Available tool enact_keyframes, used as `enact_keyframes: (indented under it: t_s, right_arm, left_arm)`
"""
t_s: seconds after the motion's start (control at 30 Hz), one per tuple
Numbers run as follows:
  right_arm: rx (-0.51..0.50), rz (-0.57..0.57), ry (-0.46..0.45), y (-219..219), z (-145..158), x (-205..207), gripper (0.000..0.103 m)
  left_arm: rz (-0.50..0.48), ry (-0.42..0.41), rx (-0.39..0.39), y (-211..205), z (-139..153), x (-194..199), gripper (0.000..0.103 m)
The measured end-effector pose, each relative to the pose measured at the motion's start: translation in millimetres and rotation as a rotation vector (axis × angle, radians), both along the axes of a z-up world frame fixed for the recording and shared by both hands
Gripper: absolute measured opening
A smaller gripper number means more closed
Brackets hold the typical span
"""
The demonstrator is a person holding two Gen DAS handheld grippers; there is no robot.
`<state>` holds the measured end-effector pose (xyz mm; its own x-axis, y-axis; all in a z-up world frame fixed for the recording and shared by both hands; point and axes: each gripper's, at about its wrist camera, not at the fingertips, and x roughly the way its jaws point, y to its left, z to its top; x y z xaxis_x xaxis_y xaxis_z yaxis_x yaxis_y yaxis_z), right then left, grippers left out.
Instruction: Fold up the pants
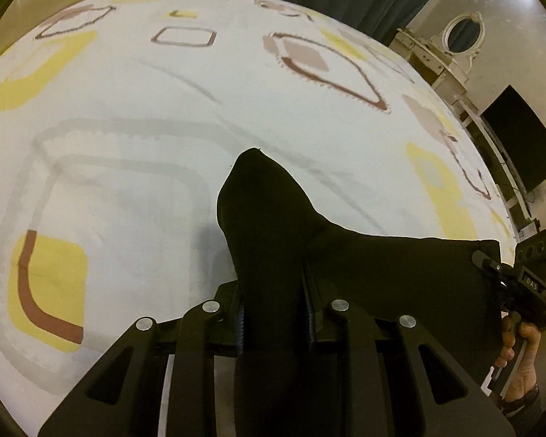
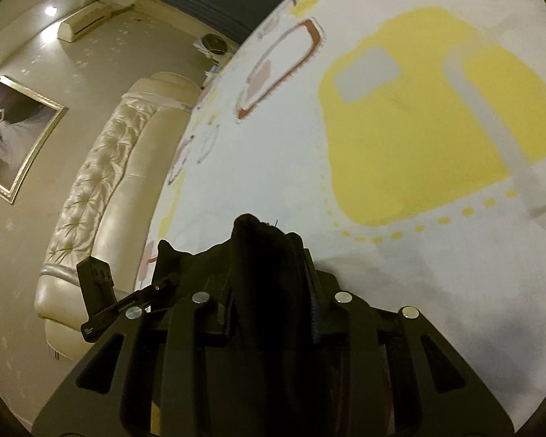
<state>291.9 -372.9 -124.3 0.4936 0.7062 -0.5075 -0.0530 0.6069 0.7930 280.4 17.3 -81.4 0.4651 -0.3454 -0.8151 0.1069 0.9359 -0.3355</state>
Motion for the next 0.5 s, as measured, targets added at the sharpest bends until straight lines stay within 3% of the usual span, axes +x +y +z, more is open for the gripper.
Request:
enact_keyframes:
  t_s: [0.23, 0.5]
  right_arm:
    - [0.058, -0.016, 0.043, -4.8, -22.3, 4.0, 0.029]
    - [0.073, -0.021, 0.042, -5.3, -27.1, 4.2, 0.029]
  left_arm:
    - [0.002, 0.003, -0.004, 1.9, -6.9, 1.4, 0.027]
    - [0.003, 0.0, -0.012, 3.7, -8.7, 1.9, 0.027]
